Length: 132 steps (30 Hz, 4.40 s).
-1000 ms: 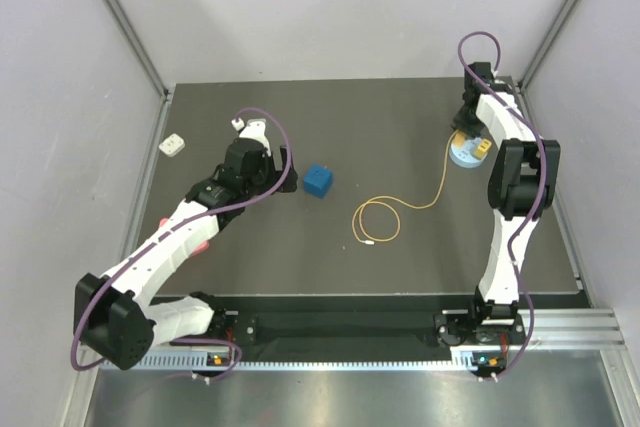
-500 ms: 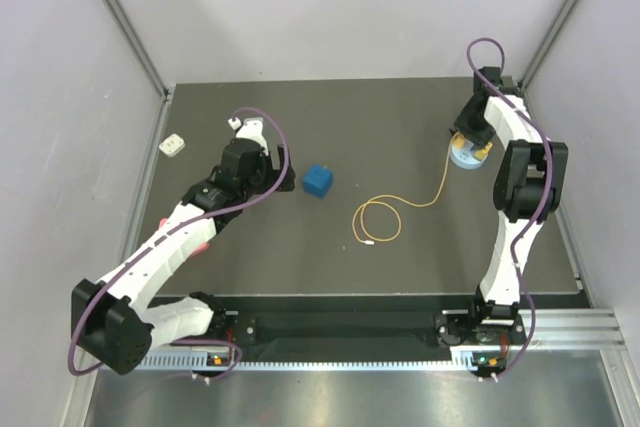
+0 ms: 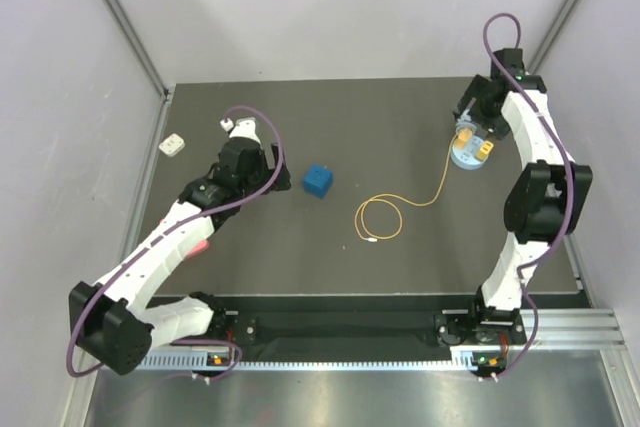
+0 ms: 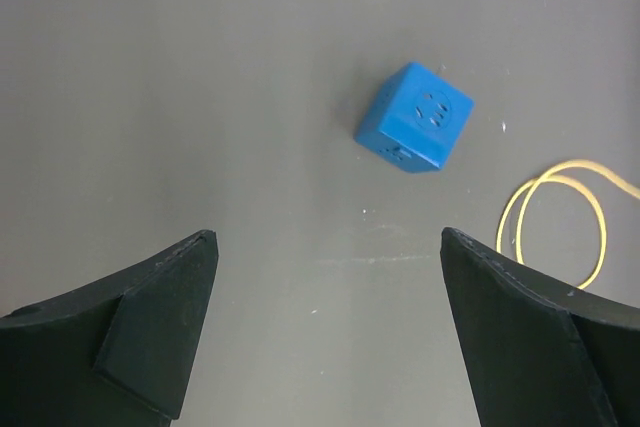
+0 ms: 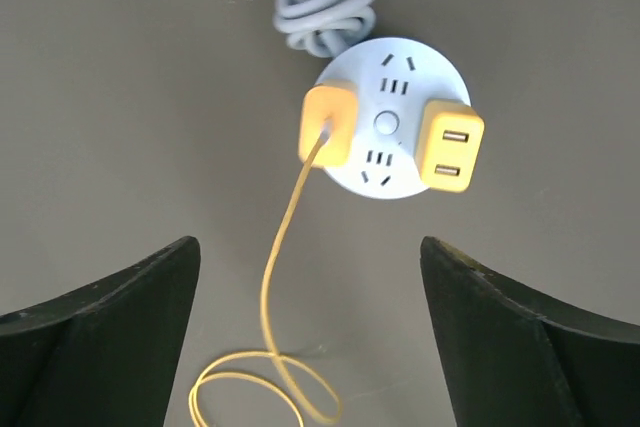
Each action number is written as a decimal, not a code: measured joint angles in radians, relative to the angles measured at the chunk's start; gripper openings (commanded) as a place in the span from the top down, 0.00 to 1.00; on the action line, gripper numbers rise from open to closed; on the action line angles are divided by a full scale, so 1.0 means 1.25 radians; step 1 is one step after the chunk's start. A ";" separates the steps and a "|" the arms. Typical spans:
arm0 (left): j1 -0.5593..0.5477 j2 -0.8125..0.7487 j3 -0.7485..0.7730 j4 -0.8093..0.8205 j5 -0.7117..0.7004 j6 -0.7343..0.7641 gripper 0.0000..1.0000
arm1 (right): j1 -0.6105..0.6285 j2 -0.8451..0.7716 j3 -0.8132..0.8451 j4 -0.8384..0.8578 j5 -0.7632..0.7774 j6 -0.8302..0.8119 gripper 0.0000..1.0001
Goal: Insert the plug
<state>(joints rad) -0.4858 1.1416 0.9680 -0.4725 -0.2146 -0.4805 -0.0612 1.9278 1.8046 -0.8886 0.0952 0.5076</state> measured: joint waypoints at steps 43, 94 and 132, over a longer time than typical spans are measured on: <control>0.580 0.819 0.691 -0.063 -0.096 -0.079 0.02 | 0.313 -0.521 -0.622 0.407 -0.225 -0.015 0.00; 0.268 0.349 0.159 0.280 0.456 -0.457 1.00 | 0.722 -0.380 -0.673 0.887 0.149 0.096 0.10; 0.081 0.139 -0.005 0.437 0.471 -0.684 0.28 | 0.805 -0.329 -0.666 1.096 0.284 -0.038 1.00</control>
<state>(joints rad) -0.3851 1.3155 0.9619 0.0742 0.3740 -1.3354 0.9447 1.5162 0.9718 0.4808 0.4496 0.4603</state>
